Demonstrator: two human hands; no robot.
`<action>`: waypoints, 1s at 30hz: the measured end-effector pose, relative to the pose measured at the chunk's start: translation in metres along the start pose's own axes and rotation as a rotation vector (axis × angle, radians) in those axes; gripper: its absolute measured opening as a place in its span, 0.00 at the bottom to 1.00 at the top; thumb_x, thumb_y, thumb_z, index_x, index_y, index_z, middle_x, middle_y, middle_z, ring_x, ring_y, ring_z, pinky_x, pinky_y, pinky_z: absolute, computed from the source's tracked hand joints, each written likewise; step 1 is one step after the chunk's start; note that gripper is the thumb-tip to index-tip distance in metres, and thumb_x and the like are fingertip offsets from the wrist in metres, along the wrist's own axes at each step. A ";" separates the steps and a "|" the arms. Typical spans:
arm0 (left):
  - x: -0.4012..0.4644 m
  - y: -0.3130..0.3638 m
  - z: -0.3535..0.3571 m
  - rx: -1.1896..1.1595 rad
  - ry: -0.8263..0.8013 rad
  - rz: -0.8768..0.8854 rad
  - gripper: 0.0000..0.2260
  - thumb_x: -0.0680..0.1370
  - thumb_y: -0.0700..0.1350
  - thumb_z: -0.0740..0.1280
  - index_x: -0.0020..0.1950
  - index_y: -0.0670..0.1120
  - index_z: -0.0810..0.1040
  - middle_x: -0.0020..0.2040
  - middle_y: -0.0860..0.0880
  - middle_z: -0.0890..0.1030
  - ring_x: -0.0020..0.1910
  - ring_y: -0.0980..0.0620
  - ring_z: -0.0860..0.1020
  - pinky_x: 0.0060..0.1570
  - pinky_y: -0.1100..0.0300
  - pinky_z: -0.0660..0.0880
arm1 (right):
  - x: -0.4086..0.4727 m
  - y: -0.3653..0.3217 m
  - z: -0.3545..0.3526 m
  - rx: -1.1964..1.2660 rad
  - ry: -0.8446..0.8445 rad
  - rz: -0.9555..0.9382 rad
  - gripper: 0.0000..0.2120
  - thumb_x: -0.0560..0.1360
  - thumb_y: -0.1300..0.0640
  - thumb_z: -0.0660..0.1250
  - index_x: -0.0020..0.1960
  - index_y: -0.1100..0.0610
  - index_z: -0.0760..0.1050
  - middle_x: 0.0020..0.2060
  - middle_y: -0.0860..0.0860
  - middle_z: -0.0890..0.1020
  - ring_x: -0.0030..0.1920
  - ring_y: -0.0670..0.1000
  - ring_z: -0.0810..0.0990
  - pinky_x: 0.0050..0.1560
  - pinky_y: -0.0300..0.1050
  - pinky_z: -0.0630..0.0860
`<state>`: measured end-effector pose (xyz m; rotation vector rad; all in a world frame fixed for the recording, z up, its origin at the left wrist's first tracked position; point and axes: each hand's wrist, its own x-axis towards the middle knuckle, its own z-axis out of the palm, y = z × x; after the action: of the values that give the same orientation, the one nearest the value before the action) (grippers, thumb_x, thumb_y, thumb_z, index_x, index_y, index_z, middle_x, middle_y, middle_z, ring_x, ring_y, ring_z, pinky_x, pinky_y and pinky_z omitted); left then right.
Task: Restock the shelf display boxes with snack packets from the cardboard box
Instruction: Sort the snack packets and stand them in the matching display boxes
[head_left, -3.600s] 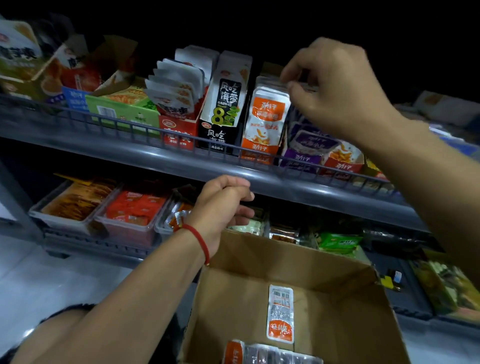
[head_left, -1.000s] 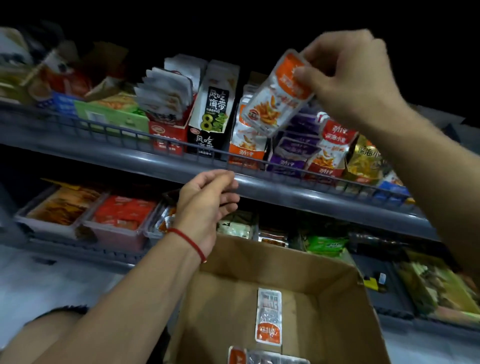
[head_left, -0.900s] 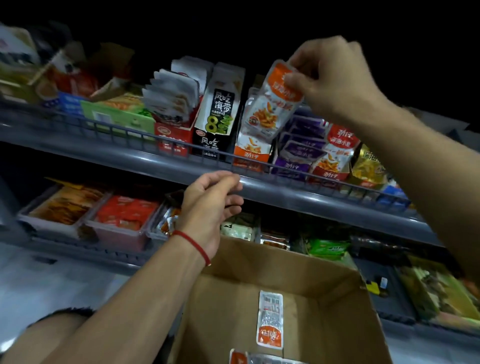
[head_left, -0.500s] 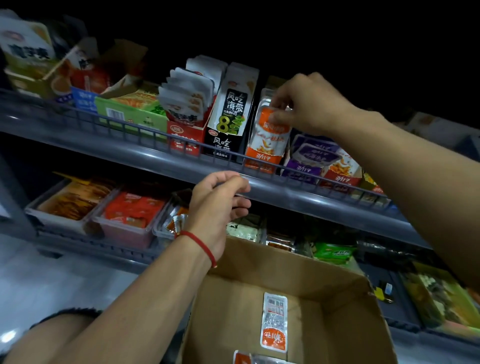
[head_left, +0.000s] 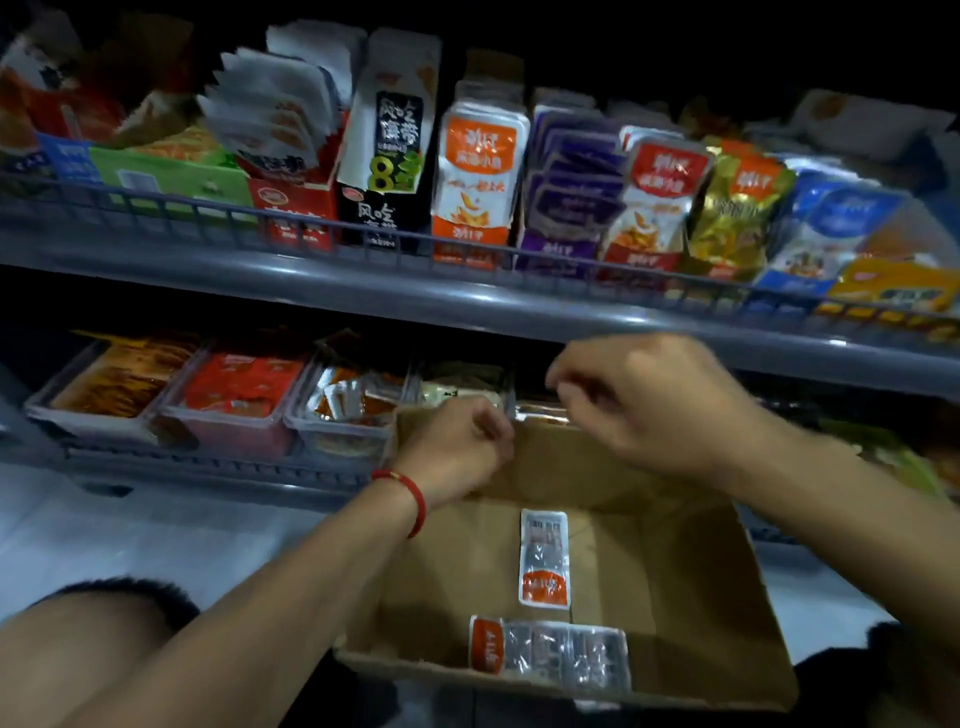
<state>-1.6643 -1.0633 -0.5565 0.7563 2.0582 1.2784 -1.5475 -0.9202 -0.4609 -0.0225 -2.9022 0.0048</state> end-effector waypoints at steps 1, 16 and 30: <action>0.000 -0.007 0.013 0.168 -0.066 0.003 0.08 0.76 0.37 0.69 0.44 0.51 0.77 0.40 0.51 0.81 0.40 0.51 0.79 0.38 0.63 0.76 | -0.013 0.007 0.018 -0.021 -0.108 0.038 0.11 0.80 0.47 0.58 0.55 0.45 0.78 0.46 0.44 0.83 0.44 0.50 0.82 0.43 0.51 0.80; 0.013 -0.106 0.097 1.120 -0.953 -0.261 0.08 0.74 0.52 0.63 0.49 0.51 0.76 0.46 0.50 0.81 0.43 0.48 0.82 0.45 0.53 0.82 | -0.081 0.063 0.085 0.266 -0.436 0.138 0.10 0.81 0.47 0.65 0.59 0.46 0.79 0.46 0.44 0.85 0.48 0.48 0.82 0.47 0.47 0.79; 0.032 -0.056 0.095 0.778 -0.664 0.277 0.03 0.72 0.42 0.77 0.44 0.47 0.85 0.47 0.49 0.83 0.42 0.58 0.76 0.42 0.67 0.72 | -0.085 0.078 0.087 0.296 -0.477 0.221 0.11 0.80 0.45 0.66 0.60 0.46 0.80 0.46 0.42 0.85 0.47 0.45 0.82 0.52 0.49 0.80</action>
<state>-1.6239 -1.0064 -0.6477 1.5941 1.8674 0.2006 -1.4840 -0.8434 -0.5659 -0.3324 -3.3179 0.5480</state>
